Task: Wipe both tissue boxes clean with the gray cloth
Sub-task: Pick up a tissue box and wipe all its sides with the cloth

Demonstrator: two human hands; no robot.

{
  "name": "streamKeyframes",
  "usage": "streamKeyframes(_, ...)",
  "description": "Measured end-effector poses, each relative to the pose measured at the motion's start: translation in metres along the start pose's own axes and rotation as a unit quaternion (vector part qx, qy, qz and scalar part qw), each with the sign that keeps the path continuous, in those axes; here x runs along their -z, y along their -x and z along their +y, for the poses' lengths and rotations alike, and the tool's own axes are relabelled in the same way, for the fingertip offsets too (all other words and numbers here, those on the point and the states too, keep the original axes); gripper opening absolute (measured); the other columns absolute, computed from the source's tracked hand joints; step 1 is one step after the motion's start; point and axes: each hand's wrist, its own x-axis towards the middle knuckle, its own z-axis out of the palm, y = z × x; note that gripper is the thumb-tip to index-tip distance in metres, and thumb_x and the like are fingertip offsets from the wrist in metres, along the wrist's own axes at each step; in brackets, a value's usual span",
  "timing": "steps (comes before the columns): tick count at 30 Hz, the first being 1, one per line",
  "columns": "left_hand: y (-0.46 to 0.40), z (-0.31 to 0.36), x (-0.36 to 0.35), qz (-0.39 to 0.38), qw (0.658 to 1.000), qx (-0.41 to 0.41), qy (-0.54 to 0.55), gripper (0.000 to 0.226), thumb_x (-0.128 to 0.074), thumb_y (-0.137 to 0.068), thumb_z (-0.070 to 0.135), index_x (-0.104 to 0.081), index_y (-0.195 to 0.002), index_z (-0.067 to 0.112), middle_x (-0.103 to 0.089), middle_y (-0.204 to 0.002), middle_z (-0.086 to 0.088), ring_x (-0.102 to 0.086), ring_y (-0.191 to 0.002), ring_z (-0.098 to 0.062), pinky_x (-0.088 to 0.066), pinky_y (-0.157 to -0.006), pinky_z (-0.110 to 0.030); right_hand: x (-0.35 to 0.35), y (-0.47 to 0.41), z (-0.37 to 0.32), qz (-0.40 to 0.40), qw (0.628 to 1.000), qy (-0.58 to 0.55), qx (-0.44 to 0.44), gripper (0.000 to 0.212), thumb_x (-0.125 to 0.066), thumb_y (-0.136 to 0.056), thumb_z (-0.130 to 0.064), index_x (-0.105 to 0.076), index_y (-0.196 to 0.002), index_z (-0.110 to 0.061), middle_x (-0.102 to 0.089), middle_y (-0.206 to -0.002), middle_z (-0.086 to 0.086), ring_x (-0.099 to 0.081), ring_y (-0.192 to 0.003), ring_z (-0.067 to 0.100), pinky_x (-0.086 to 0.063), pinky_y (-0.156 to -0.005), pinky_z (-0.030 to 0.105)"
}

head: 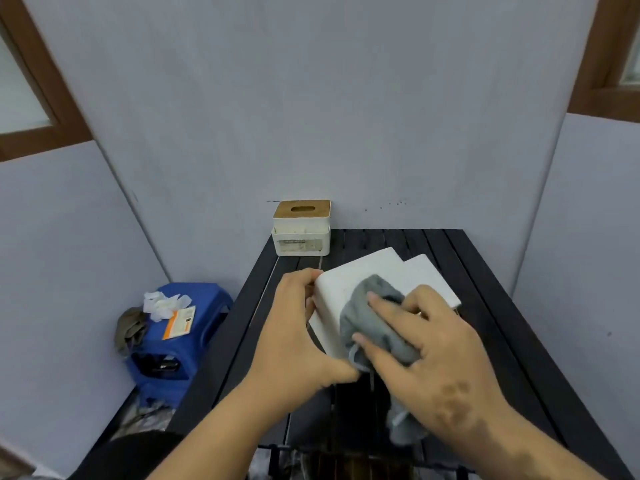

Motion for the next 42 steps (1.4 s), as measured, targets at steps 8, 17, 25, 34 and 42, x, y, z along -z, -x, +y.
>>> streamKeyframes(8,0.005,0.001,0.003,-0.024,0.998,0.007,-0.060,0.107,-0.089,-0.041,0.058,-0.040,-0.134,0.037,-0.039,-0.127,0.031,-0.046,-0.122,0.004,-0.041,-0.094,-0.016,0.011,-0.023,0.048,0.065,0.985,0.032,-0.156,0.021,-0.074,-0.078,-0.047,-0.074,-0.087,-0.028,-0.052,-0.079,-0.004,-0.059,-0.068,0.015,-0.050,-0.057,0.028)
streamKeyframes(17,0.010,0.000,0.001,-0.033,0.995,-0.005,-0.098,0.103,-0.093,-0.045,0.051,-0.039,-0.131,0.035,-0.034,-0.125,0.031,-0.041,-0.119,0.010,-0.039,-0.085,-0.007,-0.003,-0.028,0.053,0.061,0.987,-0.048,-0.142,0.017,-0.079,-0.076,-0.040,-0.076,-0.088,-0.028,-0.052,-0.076,0.002,-0.059,-0.068,0.021,-0.052,-0.061,0.038)
streamKeyframes(25,0.016,-0.001,-0.009,-0.032,0.996,0.001,-0.084,0.093,-0.085,-0.046,0.054,-0.043,-0.125,0.029,-0.038,-0.119,0.024,-0.047,-0.113,0.004,-0.045,-0.082,-0.010,-0.022,-0.017,0.022,0.001,0.998,-0.065,0.000,0.039,-0.077,-0.079,-0.041,-0.074,-0.115,-0.027,-0.050,-0.079,-0.003,-0.056,-0.071,0.010,-0.050,-0.064,0.022)
streamKeyframes(34,0.021,0.003,-0.015,-0.032,0.995,0.007,-0.093,0.084,-0.088,-0.049,0.042,-0.037,-0.116,0.040,-0.038,-0.117,0.024,-0.053,-0.103,0.001,-0.050,-0.072,-0.017,-0.028,-0.015,0.010,0.018,1.000,-0.007,-0.021,0.044,-0.070,-0.081,-0.052,-0.072,-0.117,-0.028,-0.047,-0.079,-0.007,-0.051,-0.066,0.008,-0.049,-0.060,0.024)
streamKeyframes(42,0.022,0.003,-0.021,-0.038,0.991,-0.001,-0.129,0.100,-0.094,-0.050,0.053,-0.029,-0.125,0.042,-0.030,-0.122,0.029,-0.039,-0.116,0.010,-0.042,-0.076,-0.012,-0.003,-0.038,0.049,0.043,0.980,0.079,-0.177,0.031,-0.070,-0.081,-0.053,-0.072,-0.092,-0.024,-0.049,-0.076,-0.002,-0.055,-0.069,0.018,-0.048,-0.066,0.034)
